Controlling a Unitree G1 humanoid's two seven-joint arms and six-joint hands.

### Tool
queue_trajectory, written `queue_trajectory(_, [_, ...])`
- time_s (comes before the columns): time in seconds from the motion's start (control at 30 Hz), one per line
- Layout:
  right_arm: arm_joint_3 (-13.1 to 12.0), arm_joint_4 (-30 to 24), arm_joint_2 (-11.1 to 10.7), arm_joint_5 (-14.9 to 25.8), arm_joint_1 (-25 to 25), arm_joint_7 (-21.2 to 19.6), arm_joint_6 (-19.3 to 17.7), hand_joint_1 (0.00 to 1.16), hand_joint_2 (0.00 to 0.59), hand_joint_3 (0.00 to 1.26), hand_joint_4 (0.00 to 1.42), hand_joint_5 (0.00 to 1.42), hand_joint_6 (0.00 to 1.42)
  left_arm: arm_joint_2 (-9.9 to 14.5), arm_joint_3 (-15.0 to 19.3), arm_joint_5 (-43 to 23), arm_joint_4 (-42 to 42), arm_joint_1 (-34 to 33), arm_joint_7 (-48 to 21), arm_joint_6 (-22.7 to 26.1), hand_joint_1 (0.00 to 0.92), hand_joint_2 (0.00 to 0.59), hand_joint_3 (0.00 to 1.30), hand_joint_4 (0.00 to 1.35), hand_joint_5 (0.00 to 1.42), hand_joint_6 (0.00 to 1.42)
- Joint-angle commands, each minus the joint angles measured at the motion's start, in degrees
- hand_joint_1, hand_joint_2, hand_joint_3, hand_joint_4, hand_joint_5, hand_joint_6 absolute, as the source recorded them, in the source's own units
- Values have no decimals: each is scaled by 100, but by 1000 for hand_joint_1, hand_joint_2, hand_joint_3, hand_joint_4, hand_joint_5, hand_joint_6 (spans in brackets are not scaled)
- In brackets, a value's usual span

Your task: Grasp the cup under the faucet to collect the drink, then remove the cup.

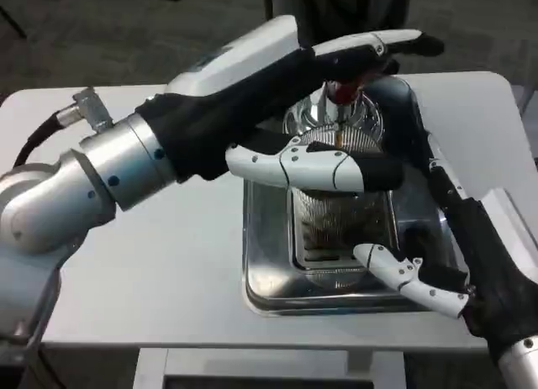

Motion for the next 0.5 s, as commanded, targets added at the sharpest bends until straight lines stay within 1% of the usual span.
queue_trajectory(0.03, [-1,-4,55,45,19,-77,16,602,246,0,3,39,96,15,45,-15,88,166,-37,152,128,90,150,92,169,175])
queue_trajectory(0.17, [-28,-14,42,60,41,-88,6,593,254,0,12,39,95,-54,126,-133,93,131,49,195,128,89,157,102,181,183])
queue_trajectory(0.5, [-24,-65,34,37,102,-151,-3,588,260,0,21,39,95,-55,391,-145,72,-127,254,76,128,88,177,140,221,208])
